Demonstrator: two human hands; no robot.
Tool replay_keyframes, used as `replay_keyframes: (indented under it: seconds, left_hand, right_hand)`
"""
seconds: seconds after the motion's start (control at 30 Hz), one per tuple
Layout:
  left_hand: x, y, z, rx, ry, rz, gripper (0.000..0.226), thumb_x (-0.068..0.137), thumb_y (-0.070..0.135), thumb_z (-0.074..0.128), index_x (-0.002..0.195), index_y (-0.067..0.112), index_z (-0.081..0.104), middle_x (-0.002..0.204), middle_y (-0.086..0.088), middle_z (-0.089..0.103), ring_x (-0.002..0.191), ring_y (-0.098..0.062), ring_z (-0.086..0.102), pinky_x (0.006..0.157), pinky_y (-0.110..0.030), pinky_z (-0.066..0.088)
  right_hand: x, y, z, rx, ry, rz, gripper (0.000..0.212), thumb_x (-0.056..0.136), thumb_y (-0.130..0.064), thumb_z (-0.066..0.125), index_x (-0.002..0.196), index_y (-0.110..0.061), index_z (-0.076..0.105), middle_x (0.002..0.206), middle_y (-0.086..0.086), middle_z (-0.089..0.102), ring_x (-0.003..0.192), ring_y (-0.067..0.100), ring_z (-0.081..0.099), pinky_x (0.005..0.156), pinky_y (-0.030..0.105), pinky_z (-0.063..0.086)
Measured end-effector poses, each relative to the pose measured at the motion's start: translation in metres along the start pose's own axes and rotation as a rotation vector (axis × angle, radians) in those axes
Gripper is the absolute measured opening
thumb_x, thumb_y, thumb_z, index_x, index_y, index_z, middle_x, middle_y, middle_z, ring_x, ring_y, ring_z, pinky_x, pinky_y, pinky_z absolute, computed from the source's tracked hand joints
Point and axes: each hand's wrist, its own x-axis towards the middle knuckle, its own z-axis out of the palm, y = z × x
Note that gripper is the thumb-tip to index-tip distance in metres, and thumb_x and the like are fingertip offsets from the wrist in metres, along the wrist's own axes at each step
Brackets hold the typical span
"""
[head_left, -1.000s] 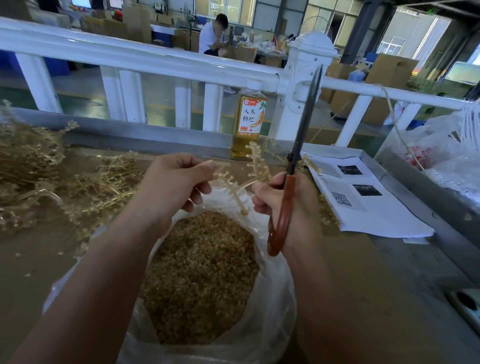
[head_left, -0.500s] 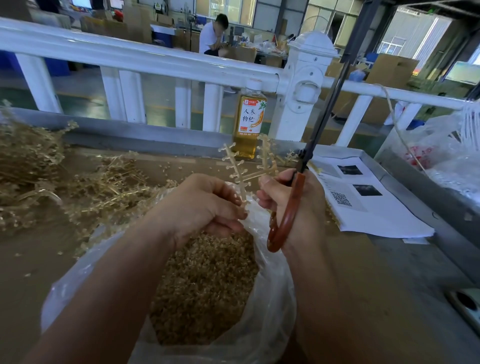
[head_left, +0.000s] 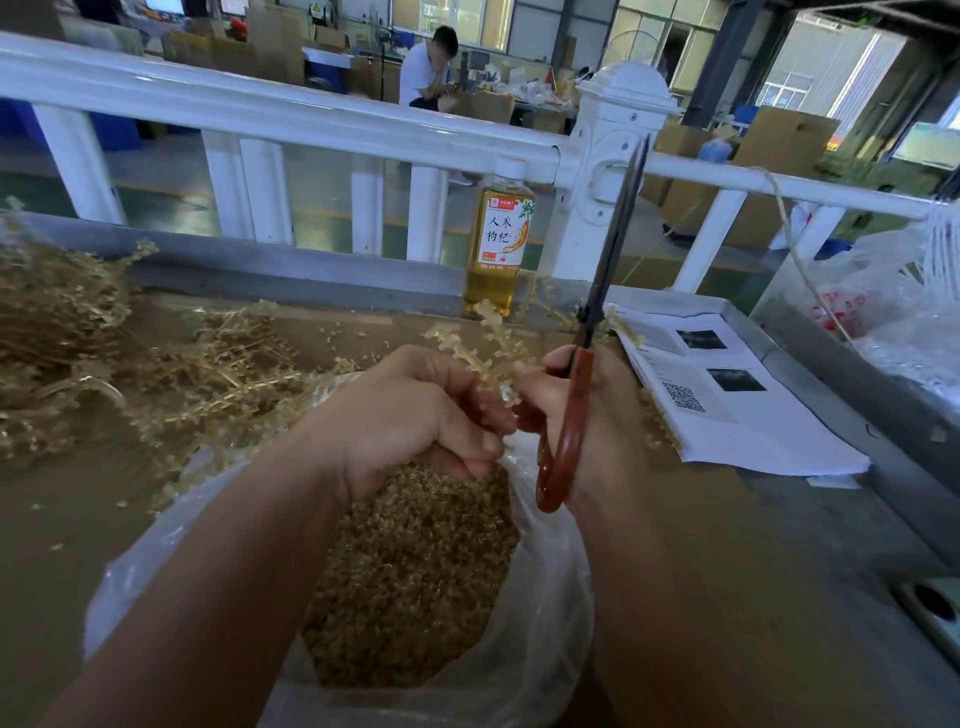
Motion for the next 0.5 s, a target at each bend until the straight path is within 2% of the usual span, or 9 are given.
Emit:
replay_keyframes:
  seconds: [0.07,0.13,0.2,0.27,0.37,0.47,0.5]
  left_hand:
    - [-0.002,0.002,0.001,-0.039,-0.052,0.024,0.021,0.062,-0.013,0.068,0.059,0.008,0.068,0.053,-0.008,0.062,0.047,-0.014,0.061,0.045,-0.019,0.048]
    - [-0.002,0.003,0.001,-0.112,-0.050,0.039,0.012,0.052,-0.001,0.073,0.062,0.004,0.067,0.054,-0.008,0.063,0.045,-0.013,0.060,0.044,-0.019,0.048]
    - [-0.002,0.003,0.000,-0.169,0.000,0.047,0.013,0.052,0.008,0.067,0.063,0.002,0.065,0.053,-0.007,0.063,0.043,-0.012,0.059,0.042,-0.018,0.048]
    - [-0.001,0.003,-0.002,-0.218,0.081,0.069,0.012,0.054,0.010,0.064,0.064,0.002,0.064,0.053,-0.006,0.064,0.042,-0.011,0.059,0.041,-0.017,0.047]
    - [0.001,0.003,-0.007,-0.322,0.239,0.097,0.013,0.056,0.009,0.063,0.068,0.003,0.062,0.051,-0.004,0.063,0.041,-0.009,0.057,0.040,-0.015,0.046]
    - [0.005,0.002,-0.015,-0.414,0.402,0.111,0.003,0.070,0.003,0.062,0.070,0.004,0.059,0.049,-0.002,0.063,0.040,-0.007,0.057,0.039,-0.014,0.045]
    - [0.006,0.000,-0.019,-0.437,0.458,0.121,0.008,0.075,0.000,0.060,0.069,0.006,0.058,0.048,-0.001,0.063,0.041,-0.007,0.058,0.040,-0.014,0.045]
  right_hand:
    - [0.001,0.001,0.001,-0.078,-0.058,0.043,0.025,0.079,0.000,0.064,0.074,-0.018,0.047,0.056,-0.003,0.055,0.049,0.011,0.056,0.052,0.027,0.049]
    - [0.002,0.000,0.004,-0.188,-0.071,0.079,0.027,0.080,-0.001,0.064,0.072,-0.021,0.048,0.063,-0.001,0.055,0.051,0.011,0.057,0.052,0.026,0.048]
    - [0.001,-0.001,0.006,-0.191,-0.087,0.108,0.026,0.082,-0.003,0.066,0.074,-0.020,0.048,0.066,0.000,0.057,0.050,0.009,0.060,0.048,0.023,0.049]
    - [-0.002,-0.004,0.007,-0.132,-0.120,0.139,0.020,0.083,-0.012,0.068,0.077,-0.015,0.050,0.069,0.004,0.061,0.047,0.006,0.061,0.044,0.018,0.048]
    - [-0.005,-0.010,0.007,-0.105,-0.166,0.153,0.020,0.084,-0.028,0.065,0.082,-0.011,0.054,0.074,0.006,0.066,0.056,0.009,0.065,0.049,0.019,0.052]
    - [-0.008,-0.016,0.006,-0.042,-0.209,0.225,0.025,0.085,-0.036,0.061,0.082,-0.012,0.055,0.061,0.002,0.063,0.047,0.010,0.058,0.044,0.021,0.050]
    - [-0.009,-0.016,0.005,-0.053,-0.243,0.247,0.027,0.085,-0.040,0.059,0.081,-0.014,0.055,0.055,0.000,0.061,0.042,0.009,0.055,0.040,0.021,0.048]
